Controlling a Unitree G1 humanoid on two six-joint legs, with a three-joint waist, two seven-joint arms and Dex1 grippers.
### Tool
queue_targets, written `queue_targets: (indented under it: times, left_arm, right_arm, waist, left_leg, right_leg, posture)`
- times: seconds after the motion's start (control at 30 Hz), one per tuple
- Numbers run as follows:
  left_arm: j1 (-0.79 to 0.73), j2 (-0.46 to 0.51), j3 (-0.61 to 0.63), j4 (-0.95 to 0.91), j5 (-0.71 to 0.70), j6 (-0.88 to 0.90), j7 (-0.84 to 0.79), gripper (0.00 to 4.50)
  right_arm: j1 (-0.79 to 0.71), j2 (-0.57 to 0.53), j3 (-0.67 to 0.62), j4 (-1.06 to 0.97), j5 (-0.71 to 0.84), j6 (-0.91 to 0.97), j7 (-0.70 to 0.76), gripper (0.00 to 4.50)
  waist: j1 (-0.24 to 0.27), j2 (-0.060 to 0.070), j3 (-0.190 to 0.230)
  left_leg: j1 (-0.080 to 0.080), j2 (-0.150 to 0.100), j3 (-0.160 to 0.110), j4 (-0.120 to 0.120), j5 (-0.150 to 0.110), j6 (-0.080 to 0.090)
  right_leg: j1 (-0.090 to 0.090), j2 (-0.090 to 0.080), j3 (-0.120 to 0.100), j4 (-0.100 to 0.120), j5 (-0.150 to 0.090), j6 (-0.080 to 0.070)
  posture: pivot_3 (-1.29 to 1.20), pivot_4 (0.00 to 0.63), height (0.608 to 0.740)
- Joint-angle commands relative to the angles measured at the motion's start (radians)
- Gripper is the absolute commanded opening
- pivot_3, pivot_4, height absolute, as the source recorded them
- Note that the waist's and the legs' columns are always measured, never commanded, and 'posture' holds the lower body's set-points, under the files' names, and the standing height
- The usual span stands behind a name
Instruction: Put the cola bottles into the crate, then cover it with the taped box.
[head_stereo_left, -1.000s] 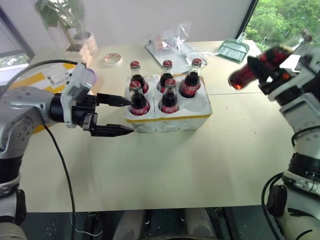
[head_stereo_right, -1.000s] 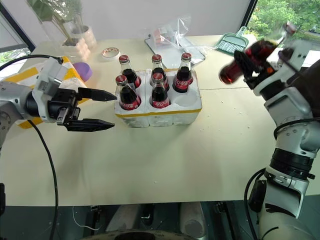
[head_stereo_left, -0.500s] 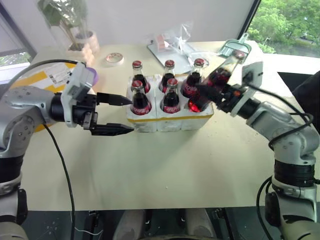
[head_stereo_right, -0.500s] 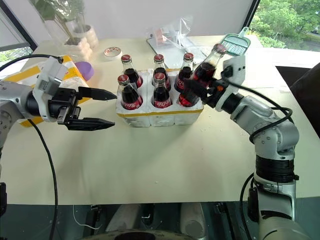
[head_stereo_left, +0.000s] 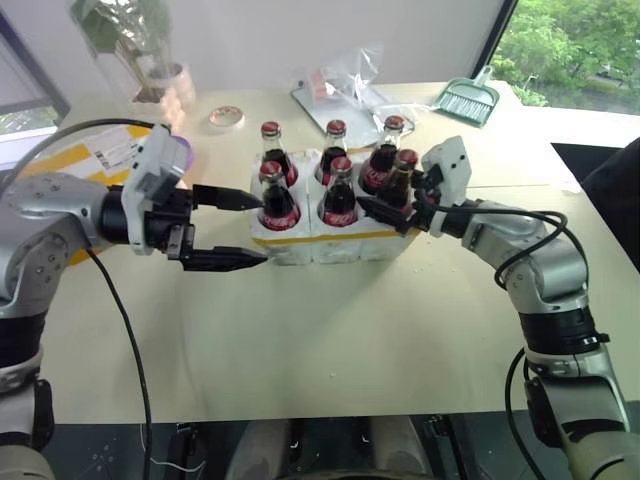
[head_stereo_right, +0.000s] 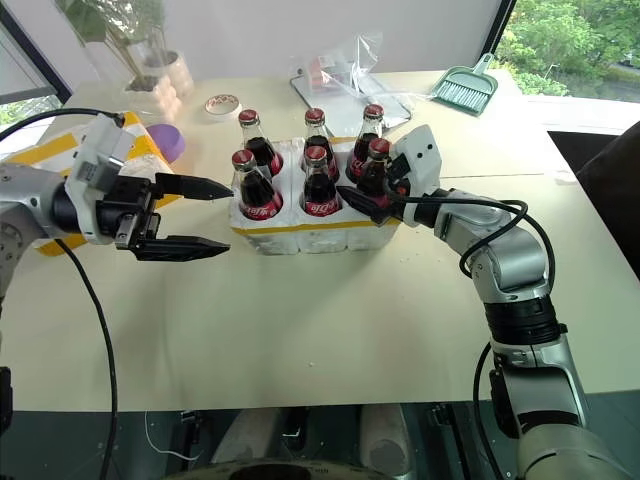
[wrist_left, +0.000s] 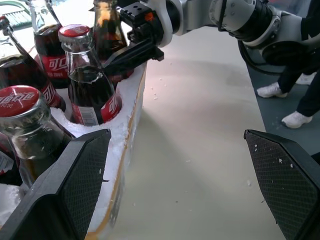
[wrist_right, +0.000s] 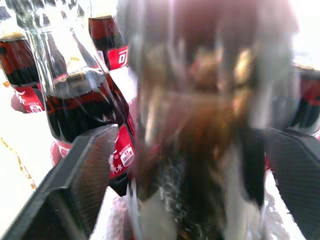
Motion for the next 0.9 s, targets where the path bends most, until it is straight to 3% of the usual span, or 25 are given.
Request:
queue_targets:
  times: [0.03, 0.27, 0.4, 0.53, 0.63, 0.77, 0.9]
  left_arm:
    - [0.031, 0.028, 0.076, -0.044, -0.015, 0.001, 0.028, 4.5]
    - [0.222, 0.105, 0.294, -0.087, 0.048, -0.023, 0.124, 4.5]
    - [0.367, 0.146, 0.427, -0.113, 0.133, -0.057, 0.148, 4.5]
    - [0.669, 0.173, 0.581, -0.054, 0.472, -0.266, 0.173, 4.5]
    - [0.815, 0.147, 0.653, 0.054, 0.653, -0.432, 0.25, 4.5]
    - [0.878, 0.122, 0.63, 0.253, 0.836, -0.654, 0.433, 4.5]
    - [0.803, 0.125, 0.531, 0.473, 0.941, -0.814, 0.613, 4.5]
  right_arm:
    - [-0.023, -0.045, -0.106, -0.069, 0.107, 0.062, 0.072, 4.41]
    - [-0.024, -0.319, -0.344, -0.12, 0.331, 0.221, 0.275, 4.41]
    - [-0.019, -0.415, -0.429, -0.091, 0.41, 0.294, 0.33, 4.41]
    - [0.041, -0.46, -0.438, -0.12, 0.389, 0.245, 0.398, 4.41]
    - [0.038, -0.447, -0.43, -0.106, 0.401, 0.248, 0.392, 4.41]
    - [0.002, -0.439, -0.397, -0.075, 0.399, 0.239, 0.411, 4.41]
    - [-0.044, -0.444, -0.365, -0.032, 0.386, 0.234, 0.426, 4.41]
  waist:
    - [0.001, 0.0, 0.0]
    - [0.003, 0.0, 0.0]
    - [-0.003, 0.0, 0.0]
    - [-0.001, 0.001, 0.0]
    - [0.001, 0.001, 0.0]
    - [0.01, 0.001, 0.0]
    - [0.025, 0.001, -0.001]
  left_leg:
    - [0.0, 0.0, 0.0, 0.0, 0.0, 0.0]
    - [-0.001, 0.0, 0.0, 0.0, -0.001, 0.001]
    - [0.0, 0.001, 0.001, 0.0, -0.001, 0.001]
    - [0.0, 0.002, 0.001, -0.001, -0.001, 0.001]
    - [0.0, 0.002, 0.002, -0.002, -0.001, 0.001]
    - [-0.001, 0.002, 0.001, -0.003, -0.003, -0.001]
    - [-0.002, 0.002, 0.002, -0.003, -0.004, -0.001]
  right_leg:
    - [0.0, 0.0, 0.0, 0.0, 0.0, 0.0]
    - [0.0, -0.002, 0.0, -0.001, 0.0, 0.0]
    - [0.001, -0.003, 0.0, -0.002, 0.0, 0.0]
    - [0.0, -0.004, 0.0, -0.003, -0.001, -0.002]
    - [0.0, -0.005, 0.001, -0.004, -0.002, -0.004]
    - [0.0, -0.005, 0.0, -0.009, -0.002, -0.005]
    - [-0.003, -0.005, 0.0, -0.013, -0.002, -0.005]
  posture:
    - [0.0, 0.15, 0.738]
    - [0.0, 0.15, 0.738]
    - [0.0, 0.15, 0.738]
    - [0.0, 0.15, 0.738]
    - [0.0, 0.15, 0.738]
    - [0.0, 0.15, 0.738]
    - [0.0, 0.15, 0.738]
